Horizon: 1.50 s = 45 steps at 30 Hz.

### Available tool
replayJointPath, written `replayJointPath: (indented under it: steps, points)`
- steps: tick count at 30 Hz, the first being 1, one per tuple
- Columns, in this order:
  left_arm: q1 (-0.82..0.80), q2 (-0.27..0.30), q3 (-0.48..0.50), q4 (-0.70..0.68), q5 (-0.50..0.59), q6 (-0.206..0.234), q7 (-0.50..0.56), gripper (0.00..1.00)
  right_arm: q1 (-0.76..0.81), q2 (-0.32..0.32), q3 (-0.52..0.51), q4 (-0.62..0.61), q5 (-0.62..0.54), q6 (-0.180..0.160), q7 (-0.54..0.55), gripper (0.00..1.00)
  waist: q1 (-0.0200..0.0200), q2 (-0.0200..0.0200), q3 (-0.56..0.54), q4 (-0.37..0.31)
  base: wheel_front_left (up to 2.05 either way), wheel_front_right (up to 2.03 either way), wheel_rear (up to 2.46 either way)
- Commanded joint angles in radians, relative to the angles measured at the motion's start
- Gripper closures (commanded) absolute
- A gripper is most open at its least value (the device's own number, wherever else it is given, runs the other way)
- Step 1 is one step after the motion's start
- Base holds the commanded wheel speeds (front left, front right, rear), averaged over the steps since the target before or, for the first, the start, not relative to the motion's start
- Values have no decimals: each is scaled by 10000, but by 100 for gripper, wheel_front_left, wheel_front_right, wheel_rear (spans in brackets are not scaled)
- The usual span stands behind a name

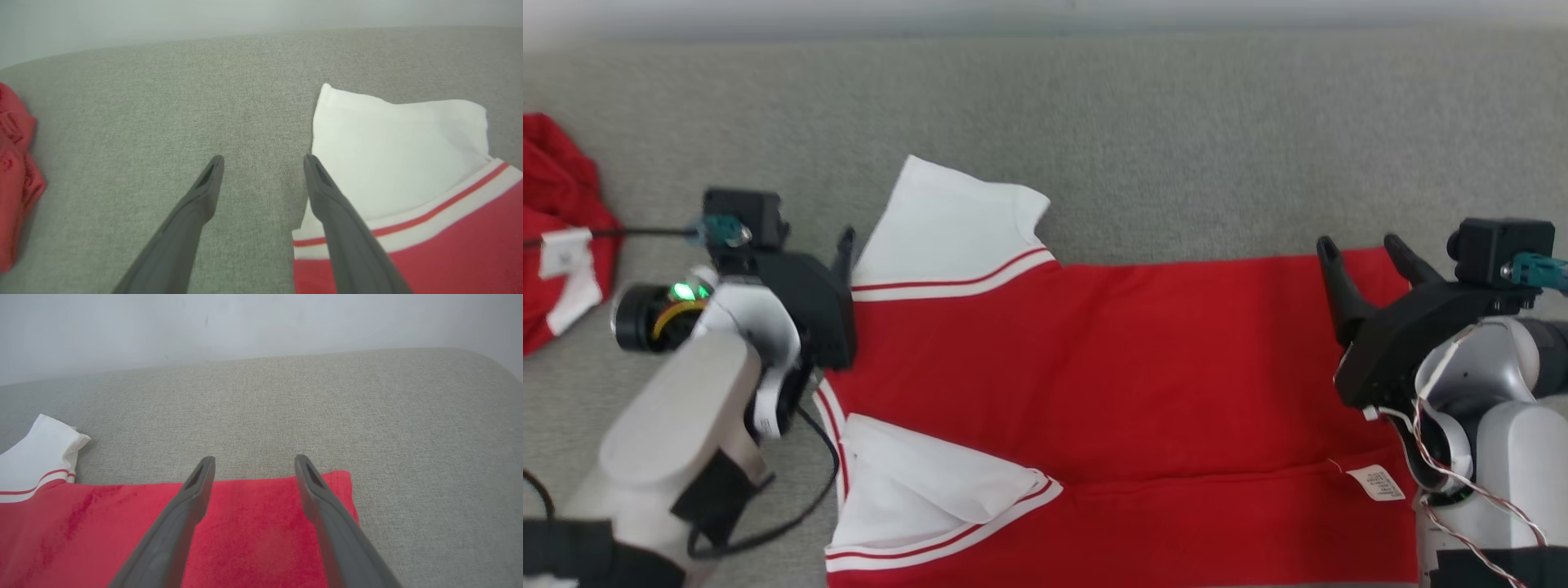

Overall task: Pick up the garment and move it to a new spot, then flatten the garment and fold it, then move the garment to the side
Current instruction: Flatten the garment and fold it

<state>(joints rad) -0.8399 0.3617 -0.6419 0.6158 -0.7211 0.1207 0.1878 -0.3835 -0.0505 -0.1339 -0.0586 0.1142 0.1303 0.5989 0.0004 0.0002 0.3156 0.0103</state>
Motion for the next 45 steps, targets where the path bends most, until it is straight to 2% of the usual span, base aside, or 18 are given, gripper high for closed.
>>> replayJointPath:
  steps: [1,8,16,23,28,32,39,45]
  points:
    - [-422,-79,13,310,122,-91,-102,0,-217,4,64,135,38,7,-260,0,-4,-2,1131,-657,0,0,0]
    - [-1767,-292,-149,1875,349,-678,-314,0,-510,7,55,355,-134,7,-1011,0,-4,-2,1788,-808,0,0,0]
    - [-2632,-477,-307,2893,496,-873,-405,0,-297,6,-52,387,-35,7,-1178,0,-4,-2,2006,-786,0,0,0]
    - [-3239,-396,-191,2996,742,-330,-1051,0,-242,6,-204,456,-84,7,-1270,0,-4,-2,1961,-646,0,0,0]
    - [-3163,-581,-160,2608,465,-524,-926,0,-25,7,-480,520,-77,7,-1233,0,-4,-2,1612,-498,0,0,0]
    - [-3001,-610,-327,2145,675,-285,-1021,0,207,7,-692,562,-193,7,-1175,0,-4,-2,1268,-407,0,0,0]
    - [-2484,-767,-707,1631,416,-450,164,0,308,9,-754,431,-215,7,-991,0,-4,-2,1113,-532,0,0,0]
    - [-2711,-393,-792,1663,416,-337,880,0,132,4,-474,220,-98,7,-946,0,-4,-2,1492,-903,0,0,0]
